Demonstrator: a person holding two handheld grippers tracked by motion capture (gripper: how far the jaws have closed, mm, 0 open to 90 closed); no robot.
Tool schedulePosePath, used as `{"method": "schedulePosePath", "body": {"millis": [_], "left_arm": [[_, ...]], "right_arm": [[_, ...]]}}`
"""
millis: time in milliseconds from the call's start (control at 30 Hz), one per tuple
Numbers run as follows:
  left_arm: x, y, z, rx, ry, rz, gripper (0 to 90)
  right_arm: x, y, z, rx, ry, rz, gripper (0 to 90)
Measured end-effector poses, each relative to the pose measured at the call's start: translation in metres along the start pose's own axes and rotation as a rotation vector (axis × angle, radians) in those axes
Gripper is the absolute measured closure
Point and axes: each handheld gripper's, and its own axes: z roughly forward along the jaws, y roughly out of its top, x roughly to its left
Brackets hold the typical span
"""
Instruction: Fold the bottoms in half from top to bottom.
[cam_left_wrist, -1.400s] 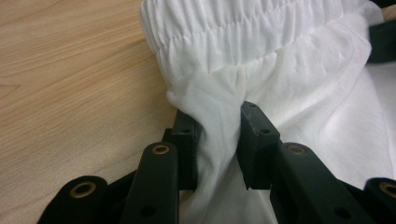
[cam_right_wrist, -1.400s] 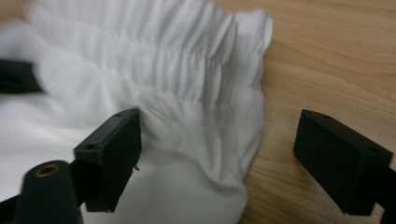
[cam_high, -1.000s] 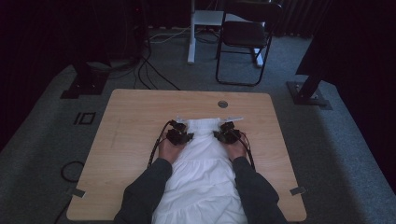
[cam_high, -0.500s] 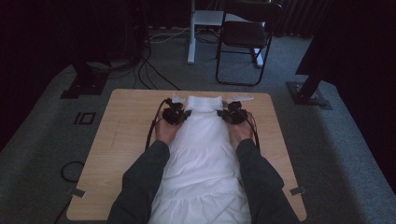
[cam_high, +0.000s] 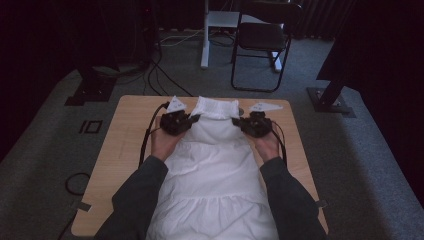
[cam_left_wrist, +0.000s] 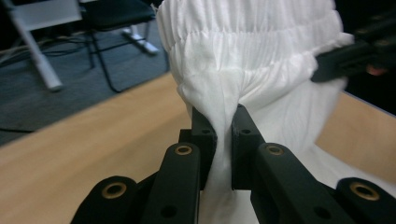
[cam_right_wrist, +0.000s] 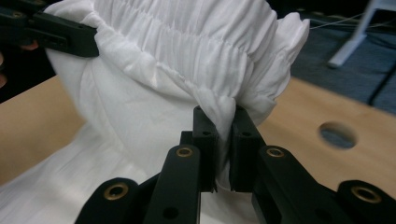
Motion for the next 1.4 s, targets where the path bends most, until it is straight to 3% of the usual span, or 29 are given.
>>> {"method": "schedulePosePath", "body": {"millis": [167, 267, 300, 400, 433, 567, 667, 767, 967, 1067, 1233, 1400], "left_arm": [[-0.036, -0.035, -0.032, 0.022, -0.068, 0.035, 83.7], [-0.054, -0.069, -0.038, 0.085, -0.102, 0.035, 83.4], [-0.059, -0.081, -0.037, 0.12, -0.106, 0.042, 83.2], [-0.068, -0.116, -0.03, 0.216, -0.152, -0.009, 82.9], [-0.073, -0.129, -0.025, 0.27, -0.153, 0.002, 82.9], [-0.078, -0.154, -0.007, 0.366, -0.127, 0.036, 83.0], [-0.075, -0.156, -0.001, 0.361, -0.119, 0.018, 83.1], [-0.076, -0.156, 0.0, 0.358, -0.106, 0.04, 83.1], [-0.066, -0.152, 0.013, 0.331, -0.085, 0.035, 83.2], [-0.053, -0.145, 0.027, 0.329, -0.072, 0.026, 83.2], [-0.029, -0.129, 0.053, 0.333, -0.041, 0.029, 83.2], [-0.006, -0.114, 0.078, 0.337, 0.01, 0.033, 83.2]], "right_arm": [[0.03, -0.037, -0.026, 0.032, 0.066, -0.022, 83.5], [0.047, -0.067, -0.033, 0.074, 0.079, -0.045, 83.4], [0.052, -0.078, -0.033, 0.092, 0.081, -0.046, 83.3], [0.063, -0.11, -0.03, 0.163, 0.09, -0.059, 83.3], [0.066, -0.12, -0.027, 0.188, 0.091, -0.061, 83.3], [0.069, -0.151, -0.012, 0.285, 0.101, -0.042, 82.9], [0.07, -0.157, -0.004, 0.309, 0.08, -0.049, 82.8], [0.069, -0.157, -0.001, 0.318, 0.073, -0.037, 82.3], [0.056, -0.155, 0.012, 0.293, 0.055, -0.035, 81.5], [0.043, -0.148, 0.022, 0.288, 0.047, -0.011, 81.5], [0.021, -0.134, 0.043, 0.281, 0.011, -0.01, 81.4], [-0.003, -0.116, 0.067, 0.288, -0.008, -0.003, 81.2]]}}
